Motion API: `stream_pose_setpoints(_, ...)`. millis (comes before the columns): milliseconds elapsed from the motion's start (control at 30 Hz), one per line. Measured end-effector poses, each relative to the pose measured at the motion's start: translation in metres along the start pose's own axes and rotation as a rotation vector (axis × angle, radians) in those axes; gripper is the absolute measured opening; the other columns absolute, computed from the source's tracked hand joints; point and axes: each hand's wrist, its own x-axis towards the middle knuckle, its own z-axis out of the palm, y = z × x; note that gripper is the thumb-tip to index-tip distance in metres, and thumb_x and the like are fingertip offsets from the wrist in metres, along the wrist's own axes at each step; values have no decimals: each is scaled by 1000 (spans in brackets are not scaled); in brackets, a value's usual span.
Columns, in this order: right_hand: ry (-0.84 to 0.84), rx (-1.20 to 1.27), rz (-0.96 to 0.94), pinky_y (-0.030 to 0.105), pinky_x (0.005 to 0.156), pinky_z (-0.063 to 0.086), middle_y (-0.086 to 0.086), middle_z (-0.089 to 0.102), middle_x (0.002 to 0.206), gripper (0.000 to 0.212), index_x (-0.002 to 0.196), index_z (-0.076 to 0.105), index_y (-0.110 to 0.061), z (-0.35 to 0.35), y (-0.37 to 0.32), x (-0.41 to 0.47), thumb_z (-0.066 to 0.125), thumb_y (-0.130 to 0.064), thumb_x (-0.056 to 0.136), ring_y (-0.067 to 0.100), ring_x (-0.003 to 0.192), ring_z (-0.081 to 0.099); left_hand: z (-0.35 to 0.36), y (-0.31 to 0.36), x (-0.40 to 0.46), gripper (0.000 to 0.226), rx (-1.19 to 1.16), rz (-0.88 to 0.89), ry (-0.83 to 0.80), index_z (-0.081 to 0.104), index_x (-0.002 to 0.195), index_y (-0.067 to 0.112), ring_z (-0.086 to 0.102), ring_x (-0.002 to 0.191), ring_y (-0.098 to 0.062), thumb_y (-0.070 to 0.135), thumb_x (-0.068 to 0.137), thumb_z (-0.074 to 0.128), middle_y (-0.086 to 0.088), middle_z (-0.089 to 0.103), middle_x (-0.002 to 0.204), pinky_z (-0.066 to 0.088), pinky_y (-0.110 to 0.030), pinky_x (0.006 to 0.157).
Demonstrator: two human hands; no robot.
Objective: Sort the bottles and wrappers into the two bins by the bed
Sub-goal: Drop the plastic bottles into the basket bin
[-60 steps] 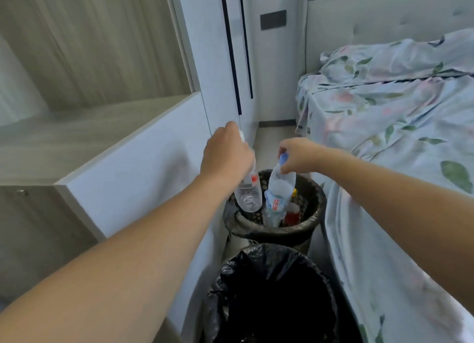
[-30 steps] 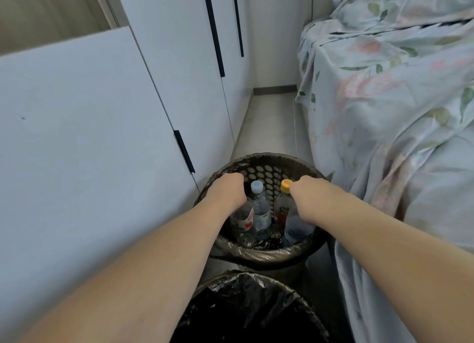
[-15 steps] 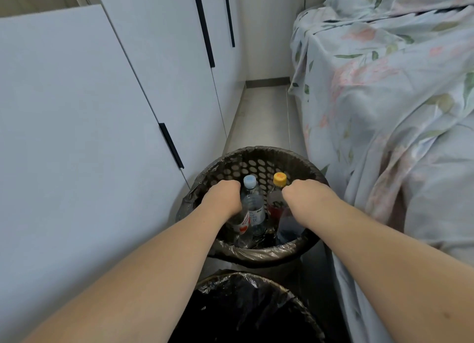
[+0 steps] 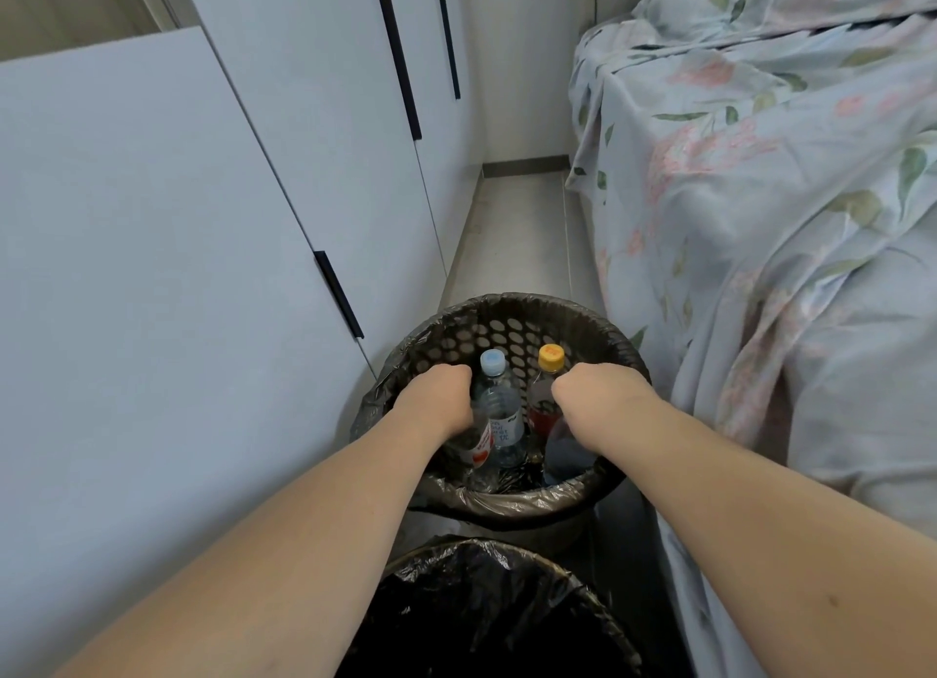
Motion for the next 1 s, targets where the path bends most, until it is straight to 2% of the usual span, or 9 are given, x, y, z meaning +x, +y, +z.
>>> stream_pose_setpoints(367,25,65,29,38,83,50,10,58,115,38,125,54,-9,-5,-1,-4,60,-7,87,28,103,59,-2,1,-5,43,34,44,0,47,128,15,57,106,-28,25,88,61,-8,55,119,51,-42,90)
stream_pose_setpoints(467,35,83,32,38,85,52,8,56,104,37,123,54,-8,-7,-1,-2,61,-8,87,27,100,59,-8,1,-7,45,26,62,21,46,129,14,57,107,-28,26,88,61,-9,55,120,51,-40,90)
stream_pose_setpoints(633,102,104,18,38,82,54,4,43,87,32,120,54,-7,-8,0,1,58,-6,88,25,91,57,-26,2,-20,43,38,125,157,46,129,14,57,108,-25,29,91,59,-7,53,124,48,-35,86)
stream_pose_setpoints(767,163,121,0,34,73,51,5,54,99,28,116,57,-10,-11,0,0,58,-11,87,25,92,59,-34,3,-42,36,32,177,298,48,126,16,55,106,-22,31,94,55,-5,53,122,49,-35,86)
stream_pose_setpoints(833,201,165,-9,32,70,49,4,54,97,26,114,57,-12,-17,-1,-1,57,-15,88,23,88,58,-38,1,-55,32,9,186,346,49,123,16,53,107,-22,31,95,53,-4,53,123,49,-37,88)
stream_pose_setpoints(900,223,215,-9,31,70,50,4,54,95,27,114,57,-12,-25,-3,-6,58,-19,88,22,85,57,-42,-1,-70,30,11,179,383,48,123,15,51,109,-22,31,97,49,-4,52,124,48,-36,89)
stream_pose_setpoints(1000,266,278,-15,33,76,53,6,55,103,34,119,53,-13,-33,-13,-22,60,-23,87,23,90,58,-47,-6,-93,30,-2,144,424,48,124,13,49,111,-24,29,99,47,-5,51,126,45,-35,91)
